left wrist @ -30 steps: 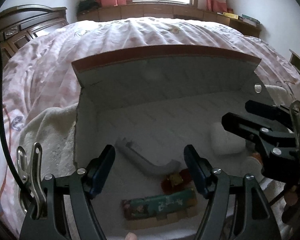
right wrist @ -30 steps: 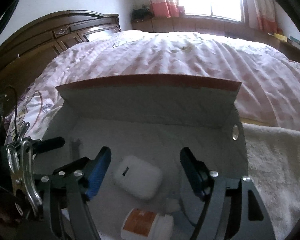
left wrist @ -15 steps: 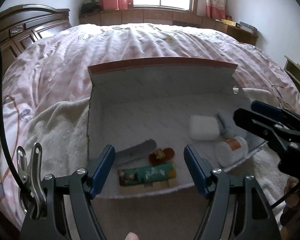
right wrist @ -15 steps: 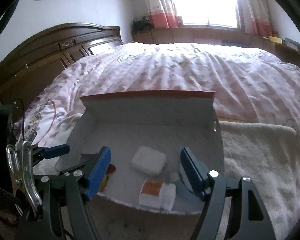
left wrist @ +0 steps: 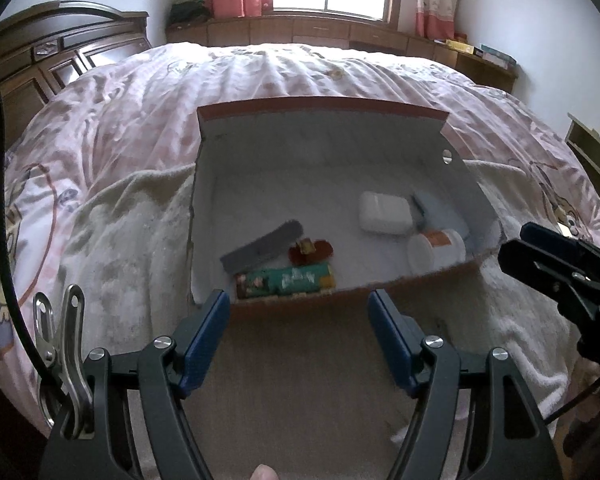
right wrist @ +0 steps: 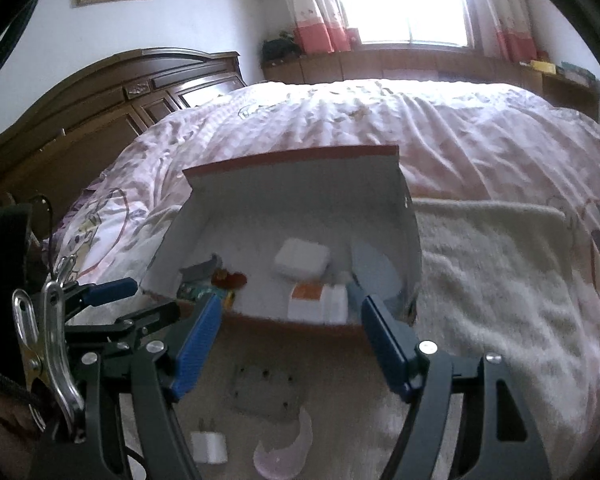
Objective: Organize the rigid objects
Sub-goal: 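Withdraw both tools from the box toward the remaining items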
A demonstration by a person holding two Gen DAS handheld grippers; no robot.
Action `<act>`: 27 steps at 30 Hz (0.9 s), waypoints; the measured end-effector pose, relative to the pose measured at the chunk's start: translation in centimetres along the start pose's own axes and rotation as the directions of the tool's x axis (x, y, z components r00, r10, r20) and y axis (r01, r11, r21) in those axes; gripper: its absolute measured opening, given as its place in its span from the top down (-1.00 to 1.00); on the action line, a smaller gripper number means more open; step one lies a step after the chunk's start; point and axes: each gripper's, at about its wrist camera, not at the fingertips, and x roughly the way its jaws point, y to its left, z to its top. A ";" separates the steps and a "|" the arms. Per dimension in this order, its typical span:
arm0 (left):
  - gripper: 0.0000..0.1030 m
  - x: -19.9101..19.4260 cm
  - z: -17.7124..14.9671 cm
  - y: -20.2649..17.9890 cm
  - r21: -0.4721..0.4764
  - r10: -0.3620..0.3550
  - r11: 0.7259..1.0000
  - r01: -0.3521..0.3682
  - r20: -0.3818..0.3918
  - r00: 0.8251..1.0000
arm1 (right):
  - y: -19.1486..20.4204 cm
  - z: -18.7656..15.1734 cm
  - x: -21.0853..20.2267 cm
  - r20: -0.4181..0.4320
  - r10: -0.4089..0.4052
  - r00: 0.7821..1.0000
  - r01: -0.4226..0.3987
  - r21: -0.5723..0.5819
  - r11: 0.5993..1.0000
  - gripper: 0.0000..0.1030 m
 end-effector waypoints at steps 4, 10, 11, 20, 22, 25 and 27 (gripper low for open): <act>-0.41 -0.7 -1.2 -0.2 -0.001 -0.006 1.000 0.006 -0.007 1.000 | -0.3 -1.2 -0.7 -0.018 0.001 1.000 -0.001 0.015 1.000 -0.47; -0.41 -1.1 -3.2 -0.7 -0.003 -0.022 1.000 0.022 -0.034 0.999 | -0.9 -3.3 -1.9 -0.040 -0.003 0.999 0.005 0.053 0.999 -0.47; -0.41 -1.2 -3.5 -0.8 -0.001 -0.024 1.000 0.024 -0.037 0.999 | -0.9 -3.6 -2.0 -0.042 -0.004 0.999 0.006 0.056 0.998 -0.47; -0.41 -1.8 -6.3 -2.3 0.017 -0.053 0.998 0.054 -0.072 0.996 | -0.9 -6.9 -2.8 -0.092 -0.024 0.995 0.029 0.058 0.998 -0.47; -0.41 -1.8 -6.7 -2.7 0.022 -0.062 0.998 0.064 -0.083 0.995 | -0.8 -7.7 -2.9 -0.107 -0.032 0.994 0.037 0.051 0.998 -0.47; -0.41 -1.7 -7.3 -3.5 0.028 -0.080 0.996 0.083 -0.098 0.992 | -0.7 -8.9 -3.1 -0.127 -0.047 0.991 0.052 0.034 0.998 -0.47; -0.41 -1.6 -7.7 -4.2 0.037 -0.090 0.995 0.094 -0.105 0.990 | -0.7 -9.8 -3.2 -0.140 -0.055 0.989 0.060 0.028 0.998 -0.47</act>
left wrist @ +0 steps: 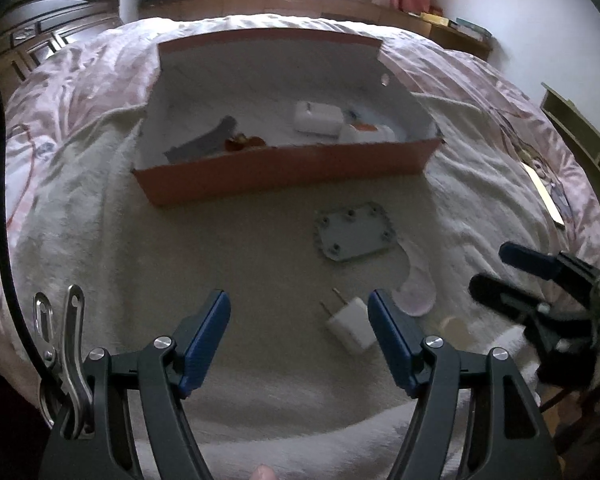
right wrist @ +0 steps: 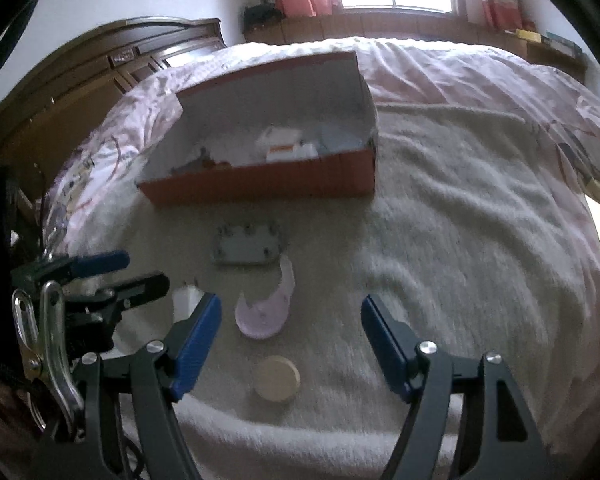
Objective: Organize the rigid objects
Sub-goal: 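Withdraw both tools from the box toward the remaining items, then grasp the white plug with the left tool while the right tool grasps the beige disc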
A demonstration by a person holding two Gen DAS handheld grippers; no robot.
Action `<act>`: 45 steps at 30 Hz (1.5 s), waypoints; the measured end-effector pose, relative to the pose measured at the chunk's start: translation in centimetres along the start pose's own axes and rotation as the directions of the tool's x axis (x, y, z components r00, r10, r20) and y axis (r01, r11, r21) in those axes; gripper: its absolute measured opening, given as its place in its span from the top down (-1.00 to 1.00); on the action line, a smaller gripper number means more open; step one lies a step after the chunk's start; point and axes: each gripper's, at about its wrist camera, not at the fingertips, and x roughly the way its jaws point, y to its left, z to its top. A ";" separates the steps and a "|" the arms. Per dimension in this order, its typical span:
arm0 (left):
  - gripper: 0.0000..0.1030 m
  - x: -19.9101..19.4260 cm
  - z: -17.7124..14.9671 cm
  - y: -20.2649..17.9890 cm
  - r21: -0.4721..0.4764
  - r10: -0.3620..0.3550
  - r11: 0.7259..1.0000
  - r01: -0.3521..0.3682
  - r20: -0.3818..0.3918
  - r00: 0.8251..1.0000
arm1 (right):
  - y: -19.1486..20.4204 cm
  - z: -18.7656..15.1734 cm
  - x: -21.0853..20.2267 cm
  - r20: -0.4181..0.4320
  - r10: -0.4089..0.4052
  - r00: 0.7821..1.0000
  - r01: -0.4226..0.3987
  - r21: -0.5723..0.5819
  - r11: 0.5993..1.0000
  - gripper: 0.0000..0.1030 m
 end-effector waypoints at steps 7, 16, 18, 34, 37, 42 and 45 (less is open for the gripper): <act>-0.41 1.5 -0.5 -1.5 0.025 0.006 1.000 -0.006 -0.027 1.000 | -0.5 -2.5 0.8 -0.044 -0.008 0.999 0.009 0.014 1.000 -0.47; -0.41 1.4 -1.7 -0.3 -0.007 0.054 0.998 -0.055 -0.037 0.998 | 0.5 -3.7 2.2 -0.067 -0.019 0.998 0.017 -0.031 0.999 -0.47; -0.41 1.2 -2.0 0.1 -0.009 0.069 0.998 -0.069 -0.037 0.997 | 0.7 -4.0 2.6 -0.072 -0.024 0.997 0.021 -0.041 0.999 -0.47; -0.05 2.2 -2.9 -1.4 0.057 0.077 0.996 -0.074 -0.053 0.996 | 1.2 -5.0 3.4 -0.042 -0.068 0.997 0.065 -0.060 0.996 -0.53; 0.22 2.8 -2.9 -1.5 0.064 0.069 0.996 -0.065 -0.062 0.996 | 1.1 -5.0 3.4 -0.035 -0.065 0.997 0.063 -0.057 0.996 -0.53; 0.49 2.6 -3.1 -1.7 0.075 0.069 0.995 -0.066 -0.034 0.997 | 1.1 -5.1 3.4 -0.028 -0.067 0.997 0.065 -0.062 0.996 -0.53; 0.49 2.3 -3.3 -1.2 0.057 0.072 0.996 -0.070 -0.027 0.997 | 1.3 -5.1 3.5 -0.030 -0.070 0.997 0.068 -0.070 0.995 -0.56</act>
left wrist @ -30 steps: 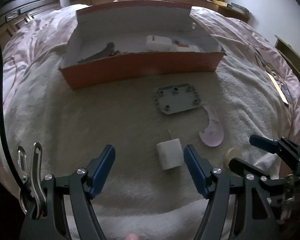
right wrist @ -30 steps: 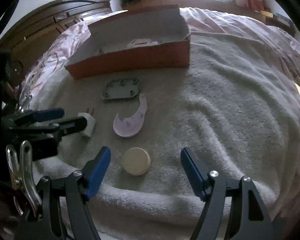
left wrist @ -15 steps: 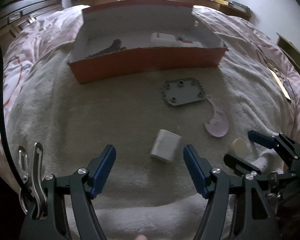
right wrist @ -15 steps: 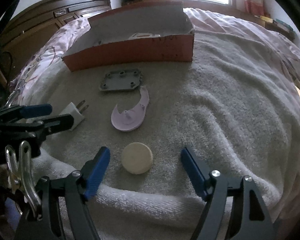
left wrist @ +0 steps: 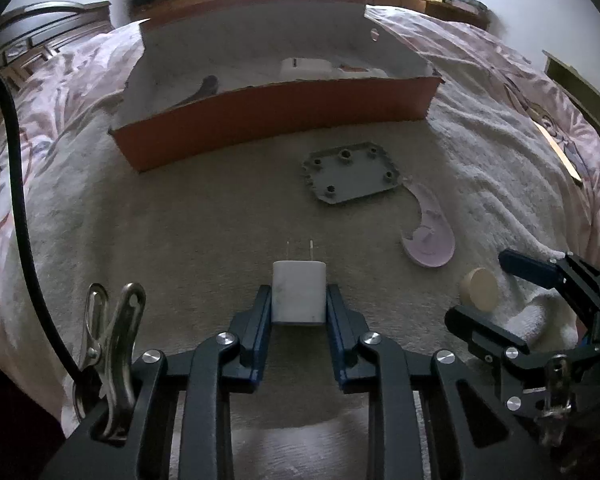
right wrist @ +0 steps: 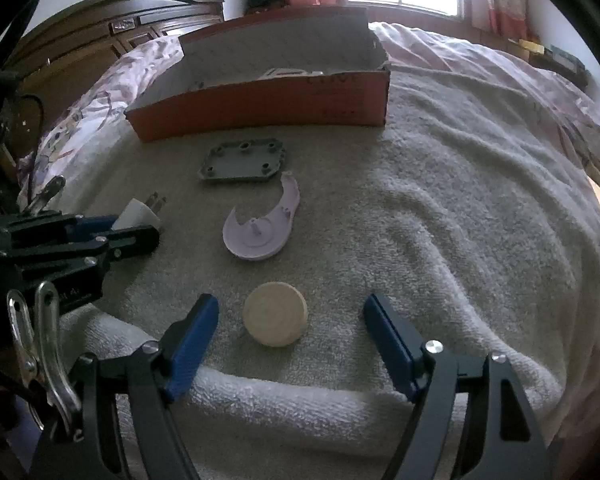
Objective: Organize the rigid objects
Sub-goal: 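Grasp the white plug with the left tool while the right tool grasps the beige disc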
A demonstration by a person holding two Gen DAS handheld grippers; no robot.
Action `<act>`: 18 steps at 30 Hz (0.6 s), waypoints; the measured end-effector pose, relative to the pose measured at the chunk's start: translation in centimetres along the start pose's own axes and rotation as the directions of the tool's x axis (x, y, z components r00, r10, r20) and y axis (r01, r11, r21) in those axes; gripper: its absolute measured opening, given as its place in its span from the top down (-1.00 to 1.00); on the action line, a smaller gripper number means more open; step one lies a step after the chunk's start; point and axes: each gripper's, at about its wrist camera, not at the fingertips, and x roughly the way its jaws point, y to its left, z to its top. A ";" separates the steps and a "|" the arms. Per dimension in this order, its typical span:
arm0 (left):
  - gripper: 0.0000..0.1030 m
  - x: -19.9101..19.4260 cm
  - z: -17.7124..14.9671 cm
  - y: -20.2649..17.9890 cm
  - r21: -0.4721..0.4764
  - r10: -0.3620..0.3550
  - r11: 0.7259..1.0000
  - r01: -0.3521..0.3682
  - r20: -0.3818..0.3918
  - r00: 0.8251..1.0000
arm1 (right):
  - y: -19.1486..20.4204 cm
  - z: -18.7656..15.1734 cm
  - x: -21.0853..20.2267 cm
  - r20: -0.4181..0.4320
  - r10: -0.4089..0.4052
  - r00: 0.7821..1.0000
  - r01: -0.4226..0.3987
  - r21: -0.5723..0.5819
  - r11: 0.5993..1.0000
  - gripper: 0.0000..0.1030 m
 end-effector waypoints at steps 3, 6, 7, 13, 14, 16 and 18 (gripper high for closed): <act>0.49 -0.1 -0.2 0.8 -0.032 0.017 0.999 -0.017 0.001 1.000 | 0.2 -0.1 0.1 -0.003 -0.007 1.000 0.007 -0.010 1.000 -0.60; 0.49 -0.1 -0.5 1.7 -0.061 0.038 0.997 -0.038 0.008 0.999 | 0.5 -0.3 0.0 0.000 -0.020 1.000 0.020 -0.021 1.000 -0.60; 0.49 -0.1 -0.6 1.9 -0.067 0.046 0.997 -0.045 0.010 0.999 | 0.5 -0.3 0.0 0.002 -0.021 1.000 0.021 -0.020 1.000 -0.60; 0.49 0.0 -1.3 2.6 -0.090 0.044 0.995 -0.041 0.022 0.999 | 1.0 -0.4 0.0 0.003 -0.068 0.998 0.068 -0.035 0.997 -0.47; 0.49 0.0 -1.3 2.6 -0.091 0.042 0.995 -0.040 0.025 0.999 | 1.1 -0.4 0.0 0.004 -0.079 0.997 0.079 -0.040 0.996 -0.41; 0.49 0.1 -1.4 2.7 -0.097 0.034 0.995 -0.031 0.028 0.999 | 1.2 -0.4 -0.1 0.006 -0.097 0.995 0.097 -0.045 0.994 -0.25; 0.49 0.1 -1.4 3.0 -0.108 0.023 0.994 -0.020 0.029 0.999 | 1.3 -0.4 -0.2 0.011 -0.113 0.994 0.113 -0.051 0.992 -0.08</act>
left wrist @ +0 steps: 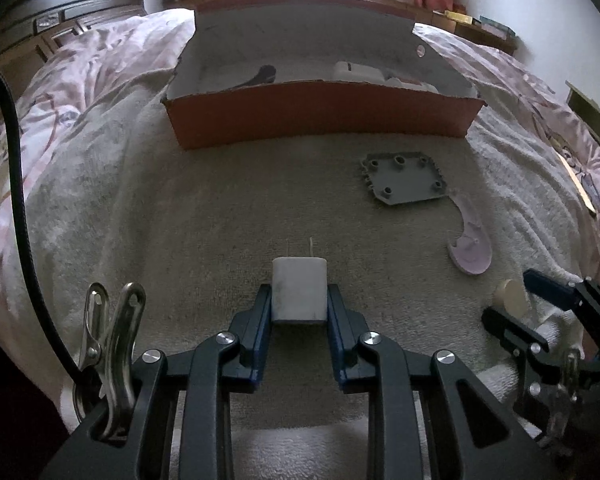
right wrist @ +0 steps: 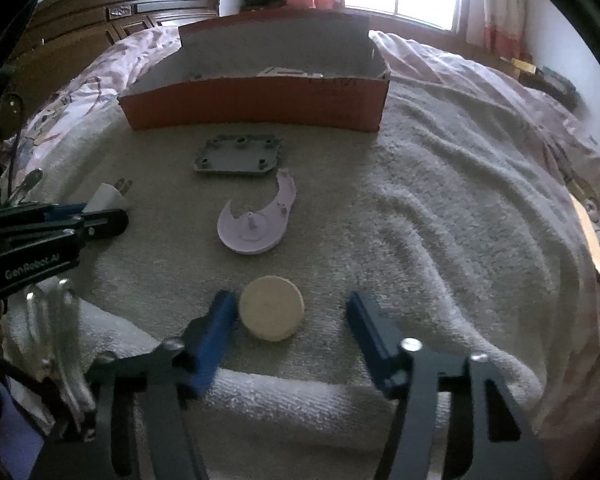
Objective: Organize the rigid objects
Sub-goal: 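Grasp the white plug with the left tool while the right tool grasps the beige disc, then carry the white plug and beige disc over the box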
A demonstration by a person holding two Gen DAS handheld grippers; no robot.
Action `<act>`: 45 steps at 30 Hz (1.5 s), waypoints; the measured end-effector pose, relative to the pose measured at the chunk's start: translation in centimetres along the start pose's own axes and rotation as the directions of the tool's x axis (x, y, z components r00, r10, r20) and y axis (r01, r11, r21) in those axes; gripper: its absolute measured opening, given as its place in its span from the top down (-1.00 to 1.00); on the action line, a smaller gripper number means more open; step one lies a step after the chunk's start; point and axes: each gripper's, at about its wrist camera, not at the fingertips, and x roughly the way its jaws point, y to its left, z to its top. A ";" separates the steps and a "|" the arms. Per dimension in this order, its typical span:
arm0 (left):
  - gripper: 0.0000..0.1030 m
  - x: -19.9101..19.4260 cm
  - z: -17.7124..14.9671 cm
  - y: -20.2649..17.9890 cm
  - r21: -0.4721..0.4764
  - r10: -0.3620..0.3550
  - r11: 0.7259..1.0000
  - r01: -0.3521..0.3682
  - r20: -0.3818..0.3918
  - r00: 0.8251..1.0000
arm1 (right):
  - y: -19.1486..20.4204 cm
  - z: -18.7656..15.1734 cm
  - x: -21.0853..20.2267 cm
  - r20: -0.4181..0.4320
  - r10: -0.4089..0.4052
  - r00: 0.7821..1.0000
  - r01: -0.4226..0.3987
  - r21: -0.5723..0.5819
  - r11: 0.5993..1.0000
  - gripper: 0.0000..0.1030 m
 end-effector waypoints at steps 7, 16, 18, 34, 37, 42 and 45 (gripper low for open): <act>0.49 -0.1 0.0 0.4 -0.020 -0.016 1.000 0.016 0.000 1.000 | 0.4 0.1 -0.4 0.012 -0.003 1.000 0.003 -0.021 1.000 0.36; 0.50 -0.3 0.1 0.4 -0.028 -0.014 1.000 0.014 0.008 1.000 | -0.5 0.5 -0.6 0.021 0.062 0.998 -0.062 0.010 0.998 0.36; 0.50 -0.4 0.2 0.4 -0.030 -0.007 1.000 0.008 0.010 1.000 | -0.5 0.7 -0.6 0.021 0.081 0.997 -0.081 0.015 0.997 0.36; 0.50 -2.2 1.9 1.4 -0.040 0.041 0.998 -0.039 0.060 0.997 | -0.9 3.2 -1.3 0.066 0.140 0.988 -0.142 0.031 0.989 0.36; 0.50 -2.5 2.4 1.4 -0.039 0.047 0.998 -0.044 0.073 0.996 | -1.0 3.8 -1.4 0.081 0.144 0.986 -0.147 0.031 0.989 0.36; 0.50 -3.1 3.3 1.4 -0.032 0.056 0.998 -0.053 0.101 0.993 | -1.0 4.9 -1.9 0.115 0.148 0.982 -0.151 0.021 0.988 0.36; 0.50 -3.5 4.0 1.5 -0.036 0.054 0.998 -0.050 0.115 0.992 | -0.9 5.6 -2.1 0.128 0.151 0.980 -0.153 0.010 0.988 0.36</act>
